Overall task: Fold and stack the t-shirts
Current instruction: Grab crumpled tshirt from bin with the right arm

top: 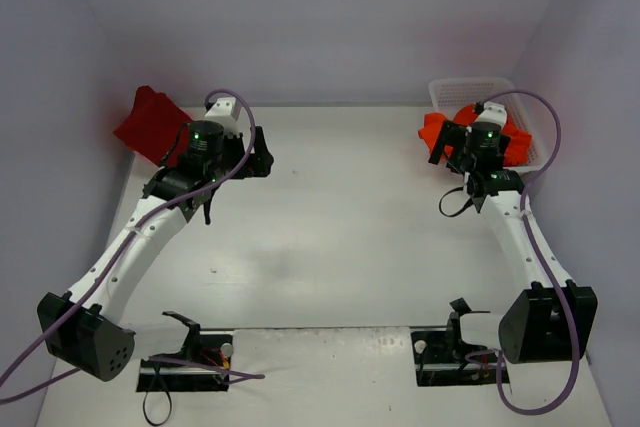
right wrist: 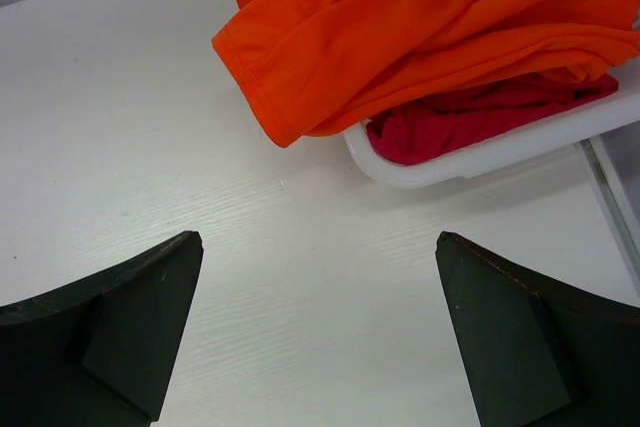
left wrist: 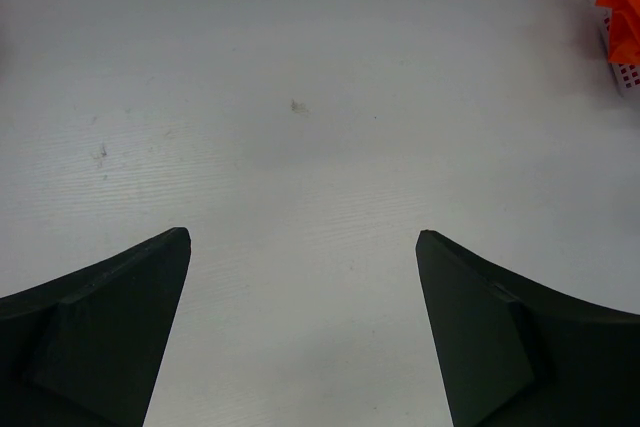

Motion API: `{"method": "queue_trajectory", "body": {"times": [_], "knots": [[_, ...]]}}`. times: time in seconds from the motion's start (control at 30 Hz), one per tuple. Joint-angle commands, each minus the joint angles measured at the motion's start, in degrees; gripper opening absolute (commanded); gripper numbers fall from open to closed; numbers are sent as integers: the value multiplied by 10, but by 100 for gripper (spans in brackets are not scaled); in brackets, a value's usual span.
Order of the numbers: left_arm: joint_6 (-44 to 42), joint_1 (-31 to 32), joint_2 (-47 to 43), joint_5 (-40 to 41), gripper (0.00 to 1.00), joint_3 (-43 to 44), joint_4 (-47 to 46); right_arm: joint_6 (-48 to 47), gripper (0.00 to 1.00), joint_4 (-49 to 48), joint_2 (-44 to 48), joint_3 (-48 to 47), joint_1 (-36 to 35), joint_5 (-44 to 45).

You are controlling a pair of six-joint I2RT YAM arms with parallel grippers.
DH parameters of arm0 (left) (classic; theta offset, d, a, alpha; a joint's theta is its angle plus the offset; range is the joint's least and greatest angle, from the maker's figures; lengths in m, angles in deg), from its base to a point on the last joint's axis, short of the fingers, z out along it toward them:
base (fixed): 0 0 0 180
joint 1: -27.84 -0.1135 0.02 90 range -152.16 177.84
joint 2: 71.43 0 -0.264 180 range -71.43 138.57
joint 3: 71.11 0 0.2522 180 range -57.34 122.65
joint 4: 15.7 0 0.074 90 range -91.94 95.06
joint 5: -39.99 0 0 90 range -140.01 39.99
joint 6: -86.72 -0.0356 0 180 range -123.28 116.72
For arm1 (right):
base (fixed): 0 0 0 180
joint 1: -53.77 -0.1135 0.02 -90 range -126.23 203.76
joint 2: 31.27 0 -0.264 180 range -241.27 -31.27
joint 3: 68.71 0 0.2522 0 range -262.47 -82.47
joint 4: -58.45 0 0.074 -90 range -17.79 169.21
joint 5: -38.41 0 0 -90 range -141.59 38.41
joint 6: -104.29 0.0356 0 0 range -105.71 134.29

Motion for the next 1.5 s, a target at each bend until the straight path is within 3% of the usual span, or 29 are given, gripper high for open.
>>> {"method": "queue_trajectory", "body": {"times": [0.0,0.43,1.0,1.47], "knots": [[6,-4,-16,2,91,13,-19,6,100,-18,9,-16,4,-22],[-12,-4,8,27,91,6,-20,9,97,-14,-118,-93,3,-16],[-30,-4,24,48,91,6,-15,19,95,-15,-206,-172,14,93],[-38,-4,27,62,91,0,-14,52,91,-73,-265,-172,41,57]]}}
